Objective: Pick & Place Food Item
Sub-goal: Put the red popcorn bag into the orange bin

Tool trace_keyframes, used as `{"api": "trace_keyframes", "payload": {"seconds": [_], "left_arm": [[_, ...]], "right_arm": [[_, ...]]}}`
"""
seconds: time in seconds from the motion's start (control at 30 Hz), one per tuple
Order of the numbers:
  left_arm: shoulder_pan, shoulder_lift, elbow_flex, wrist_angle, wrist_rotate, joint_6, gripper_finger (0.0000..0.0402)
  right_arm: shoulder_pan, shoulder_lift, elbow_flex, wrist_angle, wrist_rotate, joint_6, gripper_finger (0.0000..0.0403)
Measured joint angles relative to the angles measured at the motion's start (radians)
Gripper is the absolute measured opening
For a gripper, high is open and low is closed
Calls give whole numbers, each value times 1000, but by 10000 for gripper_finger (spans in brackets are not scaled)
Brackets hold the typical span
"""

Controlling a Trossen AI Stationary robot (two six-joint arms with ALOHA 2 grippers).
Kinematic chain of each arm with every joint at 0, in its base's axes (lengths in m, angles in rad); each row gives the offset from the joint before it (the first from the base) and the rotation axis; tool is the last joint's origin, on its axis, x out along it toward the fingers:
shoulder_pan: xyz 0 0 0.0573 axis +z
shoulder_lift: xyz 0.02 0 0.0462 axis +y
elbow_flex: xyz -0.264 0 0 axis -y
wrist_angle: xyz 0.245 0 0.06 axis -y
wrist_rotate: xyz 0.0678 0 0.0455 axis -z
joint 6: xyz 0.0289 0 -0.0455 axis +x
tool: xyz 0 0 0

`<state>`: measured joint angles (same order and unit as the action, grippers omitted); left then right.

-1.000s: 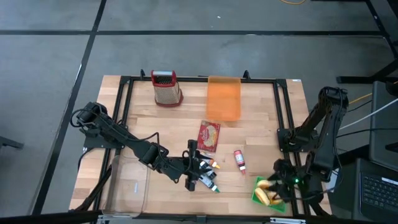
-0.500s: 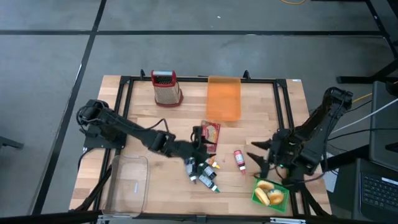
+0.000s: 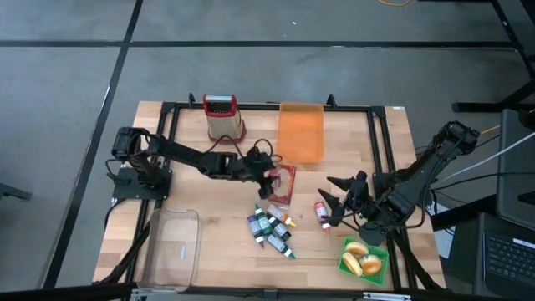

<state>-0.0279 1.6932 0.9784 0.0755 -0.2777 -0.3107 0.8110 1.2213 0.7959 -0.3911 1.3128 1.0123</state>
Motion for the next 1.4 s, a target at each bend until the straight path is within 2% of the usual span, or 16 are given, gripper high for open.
{"api": "trace_keyframes", "payload": {"seconds": [0.27, 0.6, 0.87, 1.03, 1.27, 1.4], "left_arm": [[46, 5, -7, -128, -69, -86, 197], [160, 28, -7, -154, 99, -133, 243], [217, 110, -8, -123, 219, -157, 247], [216, 180, -7, -39, 299, -196, 247], [226, 232, -2, 0, 315, -248, 246], [226, 233, -4, 10, 319, -221, 235]], "right_arm": [[-59, 0, 0, 55, -45, -115, 255], [-129, 0, 0, 54, -75, -190, 255], [-202, 1, 0, 54, -206, -235, 255], [-208, 1, 0, 59, -229, -236, 256], [-208, 1, 0, 58, -230, -241, 256], [-208, 1, 0, 58, -230, -243, 256]]}}
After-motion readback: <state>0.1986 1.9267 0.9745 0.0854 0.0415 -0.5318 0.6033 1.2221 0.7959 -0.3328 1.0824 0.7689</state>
